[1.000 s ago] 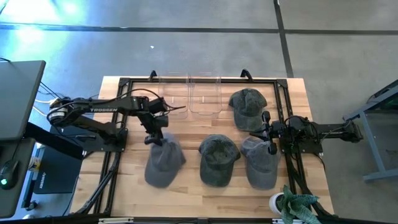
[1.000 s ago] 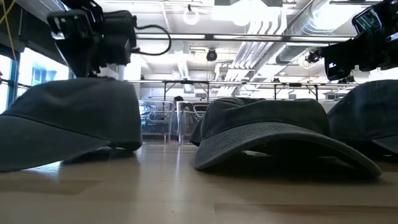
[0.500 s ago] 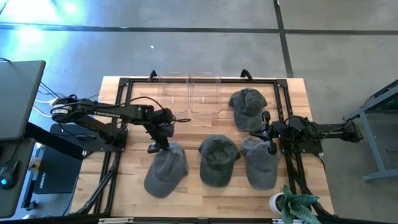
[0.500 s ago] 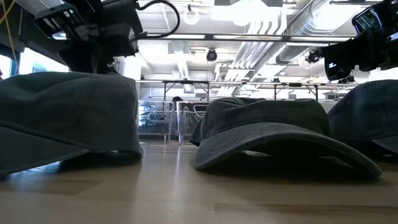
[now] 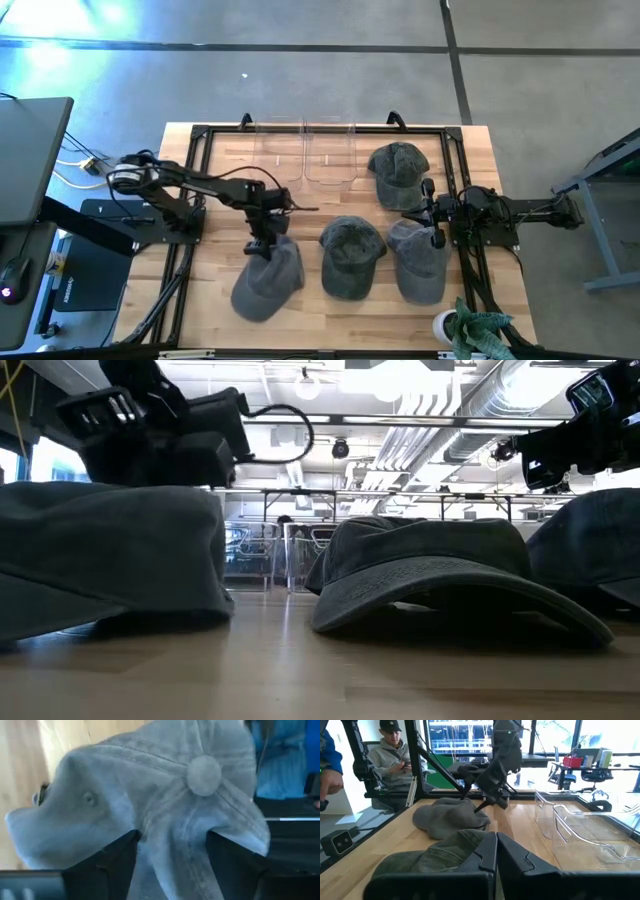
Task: Pick & Place hat
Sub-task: Put the left gray cap into the left transparent bin
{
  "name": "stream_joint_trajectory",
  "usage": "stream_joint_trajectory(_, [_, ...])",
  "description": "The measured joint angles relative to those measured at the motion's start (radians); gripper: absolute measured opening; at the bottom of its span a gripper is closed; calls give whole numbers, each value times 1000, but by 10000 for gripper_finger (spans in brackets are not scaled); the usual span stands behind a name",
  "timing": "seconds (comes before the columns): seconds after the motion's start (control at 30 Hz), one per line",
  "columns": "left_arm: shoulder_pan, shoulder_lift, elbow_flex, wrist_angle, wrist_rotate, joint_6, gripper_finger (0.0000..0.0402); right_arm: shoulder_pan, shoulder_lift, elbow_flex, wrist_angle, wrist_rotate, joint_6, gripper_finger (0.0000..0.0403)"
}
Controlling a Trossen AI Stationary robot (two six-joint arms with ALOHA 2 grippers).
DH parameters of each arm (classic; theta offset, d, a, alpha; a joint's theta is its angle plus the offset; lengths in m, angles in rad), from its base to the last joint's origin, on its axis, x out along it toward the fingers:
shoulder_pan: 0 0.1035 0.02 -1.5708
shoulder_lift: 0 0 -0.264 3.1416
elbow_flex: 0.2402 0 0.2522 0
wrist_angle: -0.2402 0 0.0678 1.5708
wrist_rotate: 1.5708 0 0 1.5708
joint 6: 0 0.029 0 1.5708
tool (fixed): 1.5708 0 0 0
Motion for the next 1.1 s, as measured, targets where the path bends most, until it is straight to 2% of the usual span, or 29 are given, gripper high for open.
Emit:
stream_joint_trajectory(0.1, [-25,9,2,59,49,1,151,0,0,0,0,0,0,4])
stream_joint_trajectory(0.23, [-27,9,12,72,153,-17,37,0,0,0,4,0,0,7])
stream_joint_trajectory(0.27, [-24,3,21,67,188,-35,19,0,0,0,4,0,0,7])
stream_joint_trajectory(0.43, [1,-56,97,39,354,-189,14,0,0,0,8,-1,0,5])
stream_joint_trajectory(0.57, [-1,-122,196,37,409,-249,6,0,0,0,8,-1,0,7])
stream_joint_trajectory(0.67, [-1,-161,277,25,392,-269,4,0,0,0,9,-1,0,7])
stream_joint_trajectory(0.73, [0,-173,334,26,345,-270,2,0,0,0,10,-1,0,7])
stream_joint_trajectory(0.87, [0,-185,427,-1,184,-270,2,0,0,0,12,1,-1,8])
stream_joint_trajectory(1.03, [0,-186,512,-88,-26,-278,1,0,0,0,52,57,-24,7])
stream_joint_trajectory(1.1, [0,-186,535,-106,-67,-302,1,0,0,0,66,67,-25,9])
